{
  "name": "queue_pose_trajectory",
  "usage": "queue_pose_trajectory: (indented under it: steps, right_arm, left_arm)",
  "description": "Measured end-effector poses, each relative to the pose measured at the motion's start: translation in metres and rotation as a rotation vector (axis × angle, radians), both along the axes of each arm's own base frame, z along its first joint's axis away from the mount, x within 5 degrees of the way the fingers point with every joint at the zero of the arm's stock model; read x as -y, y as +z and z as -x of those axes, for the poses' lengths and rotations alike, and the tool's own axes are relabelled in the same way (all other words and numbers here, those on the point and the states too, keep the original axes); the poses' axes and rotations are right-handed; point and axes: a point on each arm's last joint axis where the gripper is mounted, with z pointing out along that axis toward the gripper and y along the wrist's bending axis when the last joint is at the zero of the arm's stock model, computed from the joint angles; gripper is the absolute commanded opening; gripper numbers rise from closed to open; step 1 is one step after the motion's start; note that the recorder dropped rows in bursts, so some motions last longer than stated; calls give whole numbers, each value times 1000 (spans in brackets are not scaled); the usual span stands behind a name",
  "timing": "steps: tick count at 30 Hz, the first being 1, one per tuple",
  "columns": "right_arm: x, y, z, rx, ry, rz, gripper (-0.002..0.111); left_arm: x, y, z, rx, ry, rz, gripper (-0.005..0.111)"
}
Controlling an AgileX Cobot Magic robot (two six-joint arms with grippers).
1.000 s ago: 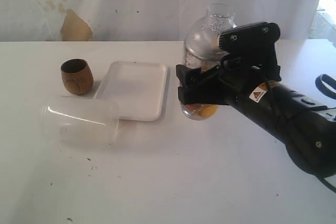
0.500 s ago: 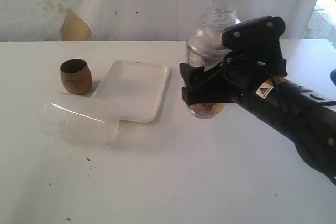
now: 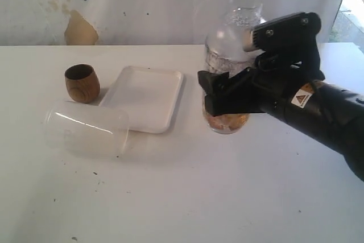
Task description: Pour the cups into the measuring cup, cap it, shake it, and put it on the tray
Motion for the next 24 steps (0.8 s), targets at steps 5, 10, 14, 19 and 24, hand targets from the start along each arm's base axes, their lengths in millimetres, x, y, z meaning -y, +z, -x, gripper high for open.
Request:
queue_pose_trajectory:
  steps: [5,10,14,19,24]
  right_arm:
    - [5,-2,-1,-7,-11,18,0]
    - [6,-4,5,-3,-8,14,0]
    - [10,-3,4,-28,-76,-61,0]
    - [5,-2,7,-22,-57,-39,0]
    - [0,-4,11,11,18,40,0]
  left_arm:
    - [0,0,0,0,0,0,0]
    - [0,0,0,0,-1,-6,0]
    - [0,0,0,0,-1,-8,0]
    - [0,0,0,0,-2,-12,0]
    - [0,0,0,0,-2,-13,0]
